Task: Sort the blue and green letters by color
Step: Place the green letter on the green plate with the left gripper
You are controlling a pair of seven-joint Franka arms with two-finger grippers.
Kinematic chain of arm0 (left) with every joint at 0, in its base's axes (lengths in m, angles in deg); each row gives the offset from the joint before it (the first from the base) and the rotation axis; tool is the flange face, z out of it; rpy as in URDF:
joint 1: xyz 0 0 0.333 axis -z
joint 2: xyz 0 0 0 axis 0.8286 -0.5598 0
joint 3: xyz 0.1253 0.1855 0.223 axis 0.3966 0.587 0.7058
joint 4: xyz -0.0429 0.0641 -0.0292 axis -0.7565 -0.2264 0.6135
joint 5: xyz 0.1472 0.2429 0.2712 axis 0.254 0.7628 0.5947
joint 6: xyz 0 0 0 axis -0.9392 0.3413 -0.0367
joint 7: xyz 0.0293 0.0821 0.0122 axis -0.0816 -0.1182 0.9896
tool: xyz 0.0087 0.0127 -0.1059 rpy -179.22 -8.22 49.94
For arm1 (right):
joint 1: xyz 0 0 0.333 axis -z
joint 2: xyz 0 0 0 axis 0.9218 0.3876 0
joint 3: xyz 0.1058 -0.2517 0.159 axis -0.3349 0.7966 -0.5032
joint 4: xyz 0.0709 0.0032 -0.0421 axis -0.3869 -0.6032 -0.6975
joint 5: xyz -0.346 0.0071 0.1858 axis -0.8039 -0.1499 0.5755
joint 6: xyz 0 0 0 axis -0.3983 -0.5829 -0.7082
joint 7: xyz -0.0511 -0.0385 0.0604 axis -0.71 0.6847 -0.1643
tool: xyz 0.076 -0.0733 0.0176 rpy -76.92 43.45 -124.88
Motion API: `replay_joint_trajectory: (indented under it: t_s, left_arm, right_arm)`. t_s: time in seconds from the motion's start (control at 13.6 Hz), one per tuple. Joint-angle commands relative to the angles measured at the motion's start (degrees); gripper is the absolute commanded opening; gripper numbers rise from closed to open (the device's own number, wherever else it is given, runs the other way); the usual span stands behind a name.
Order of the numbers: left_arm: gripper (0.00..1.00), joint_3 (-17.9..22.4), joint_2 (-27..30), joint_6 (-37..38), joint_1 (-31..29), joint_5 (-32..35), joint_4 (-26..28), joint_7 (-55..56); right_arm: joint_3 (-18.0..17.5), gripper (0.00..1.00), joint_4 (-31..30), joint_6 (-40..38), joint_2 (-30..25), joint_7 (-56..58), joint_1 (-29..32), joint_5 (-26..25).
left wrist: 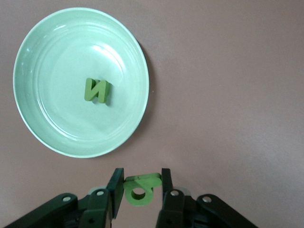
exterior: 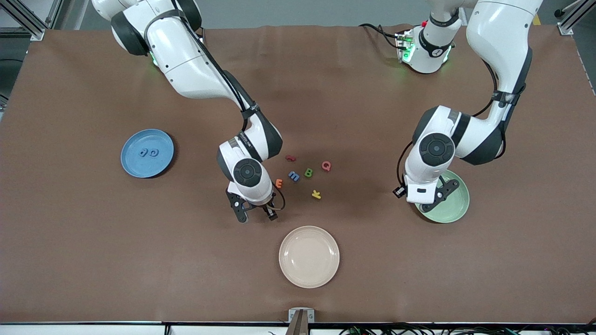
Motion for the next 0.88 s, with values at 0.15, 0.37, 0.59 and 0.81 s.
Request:
replay_joint_trajectory:
  t_s: [0.15,0.37,0.59,0.81]
  left_arm:
    - [0.00,-0.23,1.83,-4.41,-3.54,-0.55,3.65,-4.10]
    - [0.00,-0.41,1.74,-5.83,-5.65,-0.55,4.35,-6.64]
    - [0.00,-0.41,1.74,-7.58,-7.67,-0.55,5.58,-9.11]
    - [0.00,-0.41,1.66,-10.31,-9.87,-0.55,7.25,-12.36]
  right_arm:
    - [0.10,0.63,2.03,0.45,1.78,-1.38,-0.62,-0.60]
    - [0.10,0.53,2.03,0.45,1.78,-1.30,-1.15,-0.60]
    - [0.10,0.30,2.03,0.36,1.69,-1.03,-1.33,-0.60]
    - [0.10,0.02,2.03,-0.25,1.43,-0.51,-1.15,-0.78]
